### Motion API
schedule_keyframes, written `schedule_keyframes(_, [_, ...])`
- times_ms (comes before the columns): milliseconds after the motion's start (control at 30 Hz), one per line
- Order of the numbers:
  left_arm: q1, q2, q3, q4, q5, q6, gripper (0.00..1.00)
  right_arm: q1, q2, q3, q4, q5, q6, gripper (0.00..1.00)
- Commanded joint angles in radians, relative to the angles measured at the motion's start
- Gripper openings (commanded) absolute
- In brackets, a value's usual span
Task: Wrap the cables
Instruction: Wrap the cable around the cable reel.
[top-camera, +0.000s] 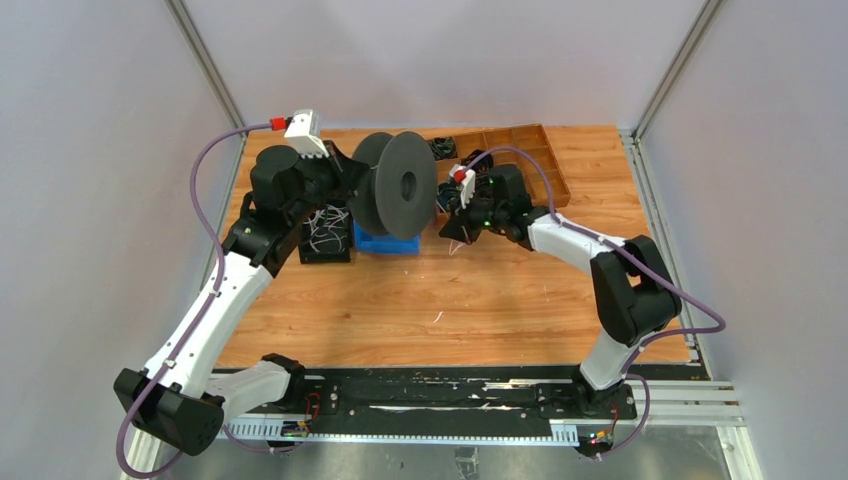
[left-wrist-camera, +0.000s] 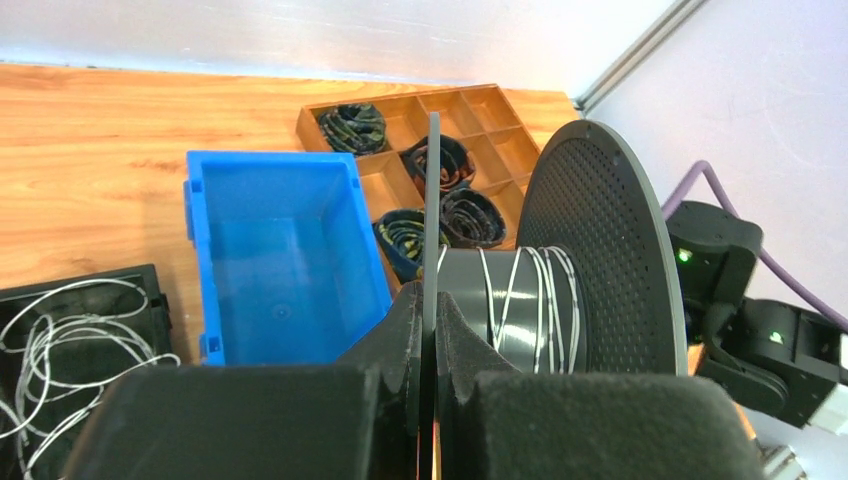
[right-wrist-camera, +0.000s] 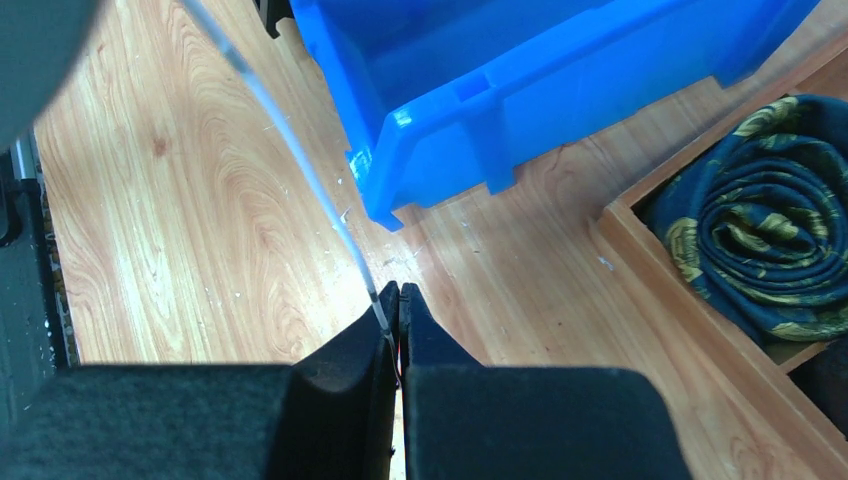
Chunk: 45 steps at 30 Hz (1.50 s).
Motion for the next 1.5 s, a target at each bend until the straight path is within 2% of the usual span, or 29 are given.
schedule_keyframes(0, [0.001,-0.027,0.05,0.035,-0.081,0.022,0.0,0.034,-0.044,-0.055,0.083,0.069,0.064,0.01])
schedule_keyframes(233, [-0.012,-0.016,0.066,0.006,-0.132,0.032,0.0,0.12,-0.062,-0.099,0.151,0.112,0.1,0.01])
schedule_keyframes(800, [-0.012,0.033,0.138,-0.092,-0.252,-0.09,0.0,0.273,-0.077,-0.152,0.258,0.195,0.112,0.01])
schedule_keyframes(1467, [-0.012,0.066,0.139,-0.116,-0.292,-0.17,0.0,0.404,-0.05,-0.091,0.183,0.238,0.077,0.01])
